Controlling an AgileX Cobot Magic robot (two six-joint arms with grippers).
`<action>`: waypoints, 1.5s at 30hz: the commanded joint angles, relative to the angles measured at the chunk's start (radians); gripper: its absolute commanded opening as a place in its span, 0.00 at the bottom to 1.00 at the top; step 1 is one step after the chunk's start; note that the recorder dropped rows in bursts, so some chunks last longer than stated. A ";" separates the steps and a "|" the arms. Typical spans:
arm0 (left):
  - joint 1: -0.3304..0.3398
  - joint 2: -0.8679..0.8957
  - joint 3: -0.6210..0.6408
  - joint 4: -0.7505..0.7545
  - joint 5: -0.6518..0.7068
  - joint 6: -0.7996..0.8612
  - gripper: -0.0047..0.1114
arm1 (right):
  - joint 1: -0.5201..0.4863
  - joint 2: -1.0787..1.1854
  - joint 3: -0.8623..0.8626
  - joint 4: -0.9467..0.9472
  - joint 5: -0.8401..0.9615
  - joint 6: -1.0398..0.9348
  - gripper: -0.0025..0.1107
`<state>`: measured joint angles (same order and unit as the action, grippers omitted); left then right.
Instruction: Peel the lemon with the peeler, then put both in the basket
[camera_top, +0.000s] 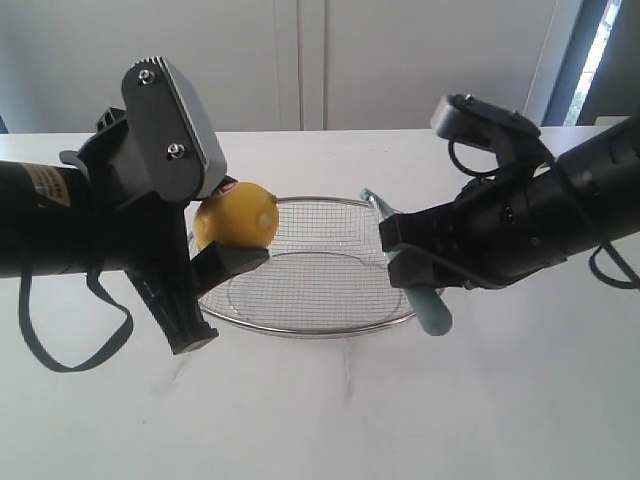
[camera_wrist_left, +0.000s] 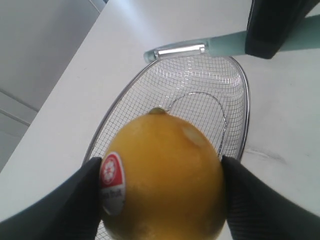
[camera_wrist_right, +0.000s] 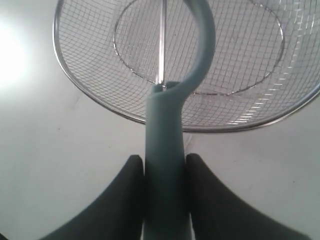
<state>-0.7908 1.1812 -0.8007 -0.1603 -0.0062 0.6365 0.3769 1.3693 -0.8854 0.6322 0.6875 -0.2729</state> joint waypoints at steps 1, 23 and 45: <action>0.003 -0.017 0.004 -0.010 -0.017 0.000 0.04 | 0.011 0.039 0.003 0.100 -0.011 -0.084 0.02; 0.003 -0.017 0.004 -0.010 -0.022 -0.002 0.04 | 0.212 0.088 0.003 0.399 -0.059 -0.256 0.02; 0.003 -0.017 0.004 -0.010 -0.022 -0.002 0.04 | 0.156 -0.051 0.003 0.350 -0.061 -0.238 0.02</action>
<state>-0.7908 1.1812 -0.8007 -0.1603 -0.0154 0.6365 0.5460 1.3525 -0.8854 0.9865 0.6187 -0.5099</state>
